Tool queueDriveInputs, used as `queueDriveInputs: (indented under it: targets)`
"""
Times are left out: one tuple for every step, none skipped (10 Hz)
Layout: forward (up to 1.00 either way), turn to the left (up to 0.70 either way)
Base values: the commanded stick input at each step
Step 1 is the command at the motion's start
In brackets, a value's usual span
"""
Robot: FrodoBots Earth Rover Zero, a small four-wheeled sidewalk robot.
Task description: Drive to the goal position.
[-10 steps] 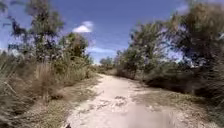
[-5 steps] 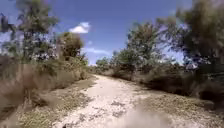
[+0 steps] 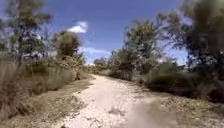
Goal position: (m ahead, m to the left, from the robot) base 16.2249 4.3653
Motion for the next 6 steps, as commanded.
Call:
queueDriveInputs:
  targets:
    - [0.7, 0.0]
    - [0.7, 0.0]
    - [0.7, 0.0]
    - [0.7, 0.0]
    - [0.7, 0.0]
    - [0.7, 0.0]
